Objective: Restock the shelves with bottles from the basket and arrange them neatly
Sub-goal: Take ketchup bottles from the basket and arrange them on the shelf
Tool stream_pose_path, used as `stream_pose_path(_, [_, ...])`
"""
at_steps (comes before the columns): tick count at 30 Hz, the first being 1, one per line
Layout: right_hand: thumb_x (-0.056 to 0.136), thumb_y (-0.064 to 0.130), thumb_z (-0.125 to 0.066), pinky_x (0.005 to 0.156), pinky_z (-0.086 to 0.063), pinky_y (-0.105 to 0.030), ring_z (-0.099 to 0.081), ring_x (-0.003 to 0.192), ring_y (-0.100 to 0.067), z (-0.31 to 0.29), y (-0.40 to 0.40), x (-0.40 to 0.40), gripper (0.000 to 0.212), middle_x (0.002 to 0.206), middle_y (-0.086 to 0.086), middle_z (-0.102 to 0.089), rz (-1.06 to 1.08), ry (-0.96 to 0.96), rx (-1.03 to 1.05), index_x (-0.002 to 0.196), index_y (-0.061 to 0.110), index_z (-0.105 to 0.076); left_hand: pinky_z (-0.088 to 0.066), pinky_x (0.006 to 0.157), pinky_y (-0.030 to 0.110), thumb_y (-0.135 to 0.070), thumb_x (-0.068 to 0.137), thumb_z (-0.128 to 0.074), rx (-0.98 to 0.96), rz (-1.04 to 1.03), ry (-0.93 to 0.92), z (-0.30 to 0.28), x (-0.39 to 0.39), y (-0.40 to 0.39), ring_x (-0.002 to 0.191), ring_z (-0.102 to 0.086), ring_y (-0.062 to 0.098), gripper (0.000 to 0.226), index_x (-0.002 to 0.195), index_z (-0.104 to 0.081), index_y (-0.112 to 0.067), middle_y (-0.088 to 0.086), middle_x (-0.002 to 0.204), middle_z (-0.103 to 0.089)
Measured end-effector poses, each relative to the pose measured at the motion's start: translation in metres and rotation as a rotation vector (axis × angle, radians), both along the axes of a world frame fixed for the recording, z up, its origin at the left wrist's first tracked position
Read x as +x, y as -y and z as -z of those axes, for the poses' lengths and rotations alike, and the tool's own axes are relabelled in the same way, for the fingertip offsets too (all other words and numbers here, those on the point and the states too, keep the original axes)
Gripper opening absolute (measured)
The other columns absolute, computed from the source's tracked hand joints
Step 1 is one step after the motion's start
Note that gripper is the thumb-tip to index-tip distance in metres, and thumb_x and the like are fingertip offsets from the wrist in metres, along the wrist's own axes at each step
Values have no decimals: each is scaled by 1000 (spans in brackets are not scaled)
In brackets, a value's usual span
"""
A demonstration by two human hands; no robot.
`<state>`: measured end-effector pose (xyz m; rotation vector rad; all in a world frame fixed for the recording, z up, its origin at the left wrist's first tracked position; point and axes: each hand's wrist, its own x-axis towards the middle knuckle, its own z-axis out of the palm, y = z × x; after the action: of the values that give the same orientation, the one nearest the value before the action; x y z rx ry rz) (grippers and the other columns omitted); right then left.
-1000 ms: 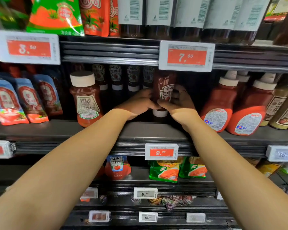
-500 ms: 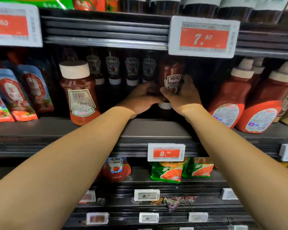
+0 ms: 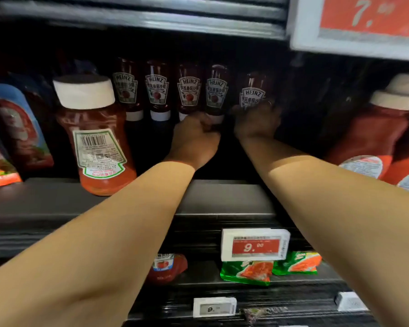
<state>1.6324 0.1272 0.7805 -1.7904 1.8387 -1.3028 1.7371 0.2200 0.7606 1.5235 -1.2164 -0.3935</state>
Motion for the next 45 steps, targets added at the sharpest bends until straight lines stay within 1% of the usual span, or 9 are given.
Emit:
stream_pose_path(3, [92,48,-68,117,-31,-42,-35,142,-38,-2,12,4,85,155,-22,-33,-12,1,16,153,3,-29,-39,67,9,-13,84,-70,31,-6,16,2,1,4,78,-58,-2,33,70,-57,-39,-26,76,-58])
stream_pose_path(7, [92,50,-67,114,-35,-39,-40,139,-35,1,24,7,74,150,-17,-44,-28,-36,-27,146,5,-42,-36,64,9,-15,82,-71,48,9,24,4,2,5,81,-57,-6,27,73,-60,-38,-22,83,-63])
stream_pose_path(11, [88,47,-73,111,-39,-38,-44,136,-35,1,33,9,71,144,-17,-51,-29,15,-44,140,5,-49,-40,66,13,-16,82,-72,50,-16,22,4,1,5,89,-64,9,22,84,-62,-35,-10,94,-69])
stream_pose_path(18, [87,47,-74,110,-36,-38,-44,135,-36,4,44,13,68,143,-20,-50,-21,51,-73,135,3,-54,-41,67,13,-16,84,-71,91,-10,11,2,2,3,87,-61,2,21,89,-64,-35,-16,91,-66])
stream_pose_path(22, [86,53,-72,113,-33,-37,-38,140,-35,4,43,14,84,152,-18,-41,-14,32,-21,149,7,-39,-42,68,13,-16,85,-71,99,-23,-2,0,2,1,88,-61,3,18,97,-68,-29,-14,93,-67])
stream_pose_path(26, [70,61,-83,115,-34,-43,-32,144,-40,8,33,13,122,159,-22,-22,-11,141,-11,159,9,-17,-40,61,9,-16,85,-71,109,-23,28,-1,1,0,84,-59,-3,19,100,-68,-28,-15,91,-66])
stream_pose_path(30, [59,75,-82,114,-36,-48,-30,144,-40,7,32,15,134,159,-19,-20,-20,83,52,157,10,-19,-37,53,2,-16,85,-71,113,-21,77,0,-3,0,78,-57,-6,18,97,-67,-28,-15,88,-65])
stream_pose_path(42, [66,71,-79,115,-35,-51,-36,139,-43,10,31,16,119,150,-23,-35,-55,-18,-47,149,0,-32,-37,55,4,-15,87,-70,135,-34,73,-5,-5,-6,81,-57,-3,19,100,-68,-28,-13,93,-65])
stream_pose_path(45, [76,58,-78,113,-36,-50,-39,136,-44,5,8,7,100,146,-25,-39,-49,-26,-95,145,-2,-37,-40,69,6,-11,88,-68,116,-26,158,-16,-13,-29,90,-59,4,21,105,-71,-23,-8,103,-68])
